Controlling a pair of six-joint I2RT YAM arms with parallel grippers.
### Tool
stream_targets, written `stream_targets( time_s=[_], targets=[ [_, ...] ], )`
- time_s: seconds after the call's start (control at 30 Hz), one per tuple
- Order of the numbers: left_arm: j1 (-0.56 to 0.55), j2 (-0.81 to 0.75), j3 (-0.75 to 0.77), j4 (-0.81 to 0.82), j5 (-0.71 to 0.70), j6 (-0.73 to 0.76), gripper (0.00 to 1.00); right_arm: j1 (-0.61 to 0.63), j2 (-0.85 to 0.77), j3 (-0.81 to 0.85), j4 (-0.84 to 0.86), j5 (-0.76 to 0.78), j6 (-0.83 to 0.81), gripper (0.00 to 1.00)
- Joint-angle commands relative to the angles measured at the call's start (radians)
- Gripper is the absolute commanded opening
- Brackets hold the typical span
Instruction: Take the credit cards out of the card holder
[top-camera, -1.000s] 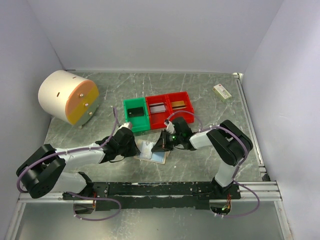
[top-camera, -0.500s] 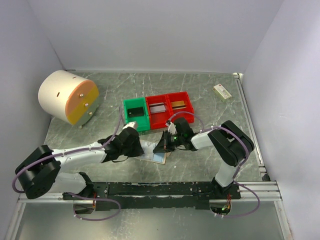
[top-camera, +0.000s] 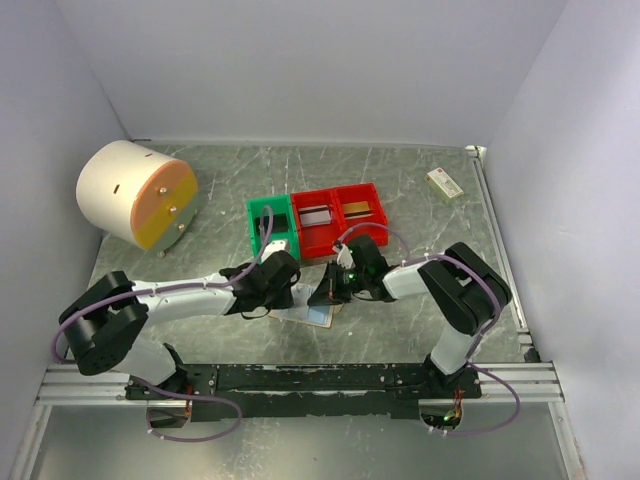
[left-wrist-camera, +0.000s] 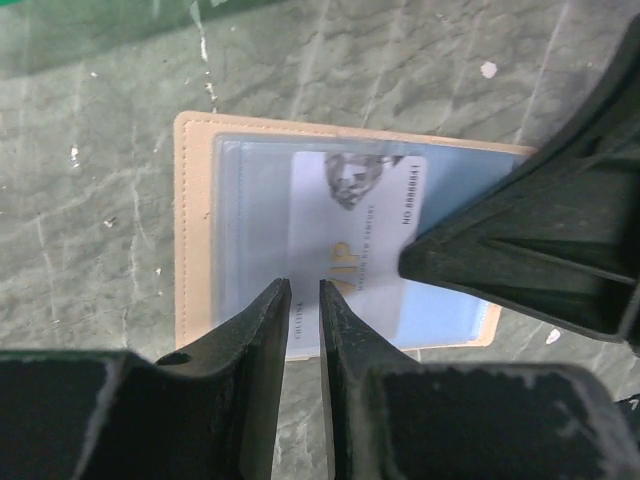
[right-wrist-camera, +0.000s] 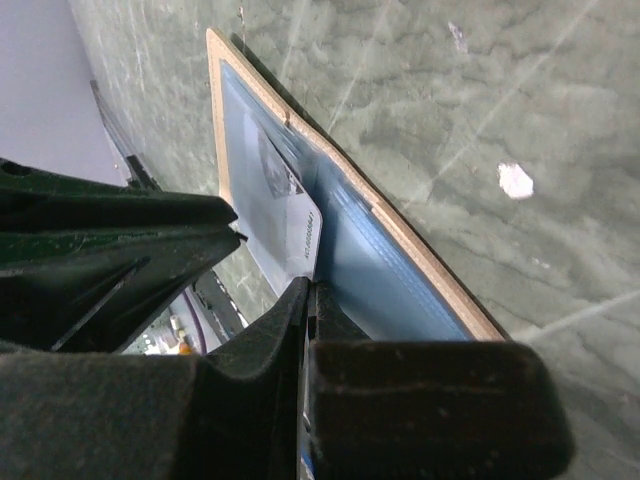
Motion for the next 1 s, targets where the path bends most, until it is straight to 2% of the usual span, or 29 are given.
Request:
stream_targets(
  time_s=[0.0,0.23,0.43,0.63,0.7,0.9,0.97],
  targets=[
    [0.000,-0.017,-0.025,0.000,-0.040,-0.018,0.30,-0.008,-0.046,-0.041,-0.019,0.046,0.008,0.00],
    [0.001,0.047,-0.018,-0.016,-0.039,-0.023,0.27,-0.007,-0.090,-0.068,-0.021,0.071,0.021,0.00],
    [0.001,0.048,-0.038,0.011,-0.024,-0.025,0.25,-0.008,-0.068,-0.081,0.073,0.028,0.067,0.00],
    [0.001,0.045,-0.050,0.003,-0.023,-0.030,0.23,-0.005,-0.032,-0.059,0.156,0.013,0.113,0.19],
    [0.001,0.044,-0.053,0.004,-0.023,-0.031,0.22,-0.001,-0.014,-0.048,0.156,0.008,0.111,0.20],
    [0.000,0.045,-0.056,0.001,-0.023,-0.036,0.22,0.007,-0.017,-0.057,0.161,0.033,0.108,0.08],
    [0.000,0.046,-0.059,0.003,-0.023,-0.038,0.21,0.006,-0.030,-0.043,0.115,0.034,0.079,0.00]
  ],
)
